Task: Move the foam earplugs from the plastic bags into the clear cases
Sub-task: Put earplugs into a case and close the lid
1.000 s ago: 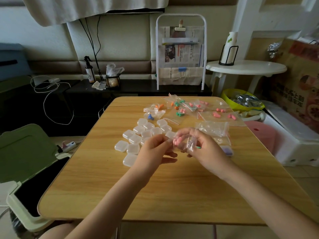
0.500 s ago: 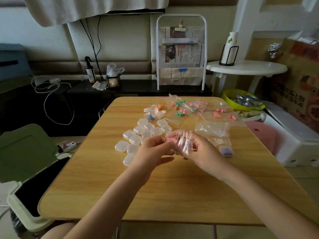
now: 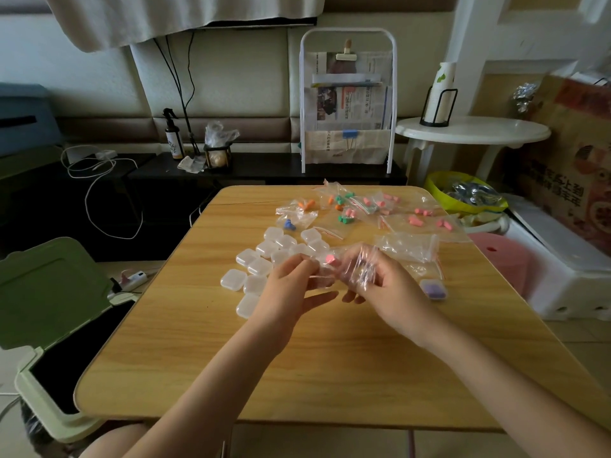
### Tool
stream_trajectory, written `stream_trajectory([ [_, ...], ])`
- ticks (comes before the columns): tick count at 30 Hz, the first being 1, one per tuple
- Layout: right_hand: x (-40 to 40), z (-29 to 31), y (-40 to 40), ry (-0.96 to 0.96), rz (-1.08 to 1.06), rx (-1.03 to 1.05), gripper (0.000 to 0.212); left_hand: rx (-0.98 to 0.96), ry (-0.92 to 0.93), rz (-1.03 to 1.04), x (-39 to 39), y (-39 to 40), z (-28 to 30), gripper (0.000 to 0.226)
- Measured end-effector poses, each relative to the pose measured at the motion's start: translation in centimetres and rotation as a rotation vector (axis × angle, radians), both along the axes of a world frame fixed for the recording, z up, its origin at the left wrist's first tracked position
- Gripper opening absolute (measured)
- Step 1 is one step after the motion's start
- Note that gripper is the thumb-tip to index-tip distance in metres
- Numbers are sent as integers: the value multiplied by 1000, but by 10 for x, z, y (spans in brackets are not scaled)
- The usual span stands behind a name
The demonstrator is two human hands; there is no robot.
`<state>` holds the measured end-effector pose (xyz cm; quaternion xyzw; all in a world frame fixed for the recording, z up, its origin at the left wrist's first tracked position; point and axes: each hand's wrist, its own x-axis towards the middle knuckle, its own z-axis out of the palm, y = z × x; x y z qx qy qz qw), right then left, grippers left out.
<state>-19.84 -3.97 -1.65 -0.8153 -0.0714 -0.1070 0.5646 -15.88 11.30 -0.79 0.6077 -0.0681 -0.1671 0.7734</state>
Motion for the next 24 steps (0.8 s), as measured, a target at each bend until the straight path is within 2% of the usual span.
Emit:
stream_trajectory([
  [6, 0, 2, 3, -16, 9, 133, 13, -77, 46, 4, 3, 2, -2, 12],
  [11, -1, 5, -3, 83, 51, 138, 10, -87, 101, 34, 2, 4, -3, 8],
  [15, -3, 5, -2, 117, 33, 117, 18, 0, 19, 17, 5, 7, -3, 17],
  [21, -8, 16, -3, 190, 116, 150, 36, -40, -24, -62, 5, 10, 3, 8],
  [24, -8, 16, -6, 225, 121, 220, 26, -30, -24, -52, 4, 10, 2, 4],
])
